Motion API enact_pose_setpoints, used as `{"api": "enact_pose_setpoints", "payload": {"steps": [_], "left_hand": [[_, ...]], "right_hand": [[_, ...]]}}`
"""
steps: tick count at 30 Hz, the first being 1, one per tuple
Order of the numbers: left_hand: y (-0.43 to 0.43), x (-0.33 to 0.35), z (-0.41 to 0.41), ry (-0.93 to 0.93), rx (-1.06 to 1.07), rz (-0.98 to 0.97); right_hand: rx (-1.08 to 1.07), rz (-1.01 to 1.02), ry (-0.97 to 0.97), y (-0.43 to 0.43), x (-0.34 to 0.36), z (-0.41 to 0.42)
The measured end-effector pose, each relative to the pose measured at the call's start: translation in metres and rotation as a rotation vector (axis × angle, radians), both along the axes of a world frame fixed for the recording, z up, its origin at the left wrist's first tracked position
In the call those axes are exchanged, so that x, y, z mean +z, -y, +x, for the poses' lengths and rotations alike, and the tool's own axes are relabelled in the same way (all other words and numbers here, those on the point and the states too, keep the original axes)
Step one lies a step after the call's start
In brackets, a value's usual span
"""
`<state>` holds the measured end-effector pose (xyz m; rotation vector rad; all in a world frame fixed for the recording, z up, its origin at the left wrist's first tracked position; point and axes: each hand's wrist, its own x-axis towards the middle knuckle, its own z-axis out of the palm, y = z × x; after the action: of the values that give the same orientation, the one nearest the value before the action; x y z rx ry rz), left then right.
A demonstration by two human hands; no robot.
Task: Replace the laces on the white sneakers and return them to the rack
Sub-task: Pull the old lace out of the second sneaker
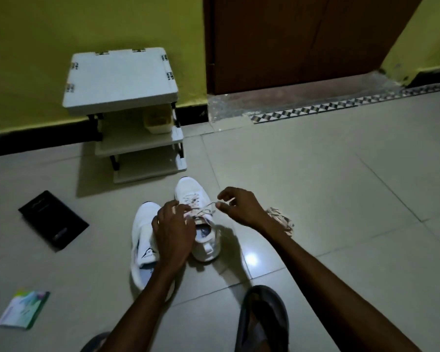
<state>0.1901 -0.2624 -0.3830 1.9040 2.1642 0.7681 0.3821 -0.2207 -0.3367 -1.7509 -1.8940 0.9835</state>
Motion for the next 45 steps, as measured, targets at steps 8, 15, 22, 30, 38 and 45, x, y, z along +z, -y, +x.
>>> {"api": "enact_pose_setpoints", "payload": {"steps": [8,15,22,30,38,45], "left_hand": [[0.061,0.001,-0.072,-0.052,0.055,-0.663],[0.050,-0.009,-0.096,0.049,0.047,-0.543],[-0.014,0.000,-0.127,0.093,0.181,-0.492],[-0.015,-0.010,-0.128,0.150,0.291,-0.330],[-0.019,-0.010,-0.131,0.114,0.206,-0.138],[0.015,0.004,-0.076,0.372,-0.032,-0.123]], "right_hand": [[0.261,-0.066,0.254,0.012,-0.038,-0.086],[0.257,-0.026,0.524,0.022,-0.054,-0.106],[0.282,-0.021,0.471,0.029,-0.053,-0.118],[-0.110,-0.051,0.067,0.041,-0.064,-0.116],[-0.061,-0.096,0.084,0.053,-0.062,-0.121],[-0.031,-0.143,0.077,0.067,-0.052,-0.123]]}}
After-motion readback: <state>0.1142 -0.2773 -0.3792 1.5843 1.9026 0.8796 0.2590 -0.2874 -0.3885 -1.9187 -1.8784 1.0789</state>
